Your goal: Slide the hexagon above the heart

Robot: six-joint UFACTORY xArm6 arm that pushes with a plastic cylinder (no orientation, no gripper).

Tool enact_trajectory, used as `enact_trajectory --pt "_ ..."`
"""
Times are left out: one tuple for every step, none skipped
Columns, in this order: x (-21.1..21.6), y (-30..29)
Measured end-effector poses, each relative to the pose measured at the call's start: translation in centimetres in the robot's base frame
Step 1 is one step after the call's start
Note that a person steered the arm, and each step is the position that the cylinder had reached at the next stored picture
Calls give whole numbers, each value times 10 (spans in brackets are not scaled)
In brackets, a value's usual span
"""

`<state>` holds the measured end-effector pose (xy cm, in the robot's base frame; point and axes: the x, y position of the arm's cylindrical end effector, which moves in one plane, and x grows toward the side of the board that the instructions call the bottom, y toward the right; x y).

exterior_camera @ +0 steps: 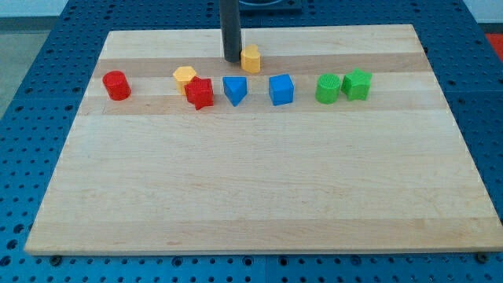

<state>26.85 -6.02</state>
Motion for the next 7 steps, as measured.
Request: enact_trajectory --pt "-5 -62" --pt "0 -102" --pt "23 -117" --pt "24 -117" --pt "43 -117" --pt "66 -118" --pt "68 -118"
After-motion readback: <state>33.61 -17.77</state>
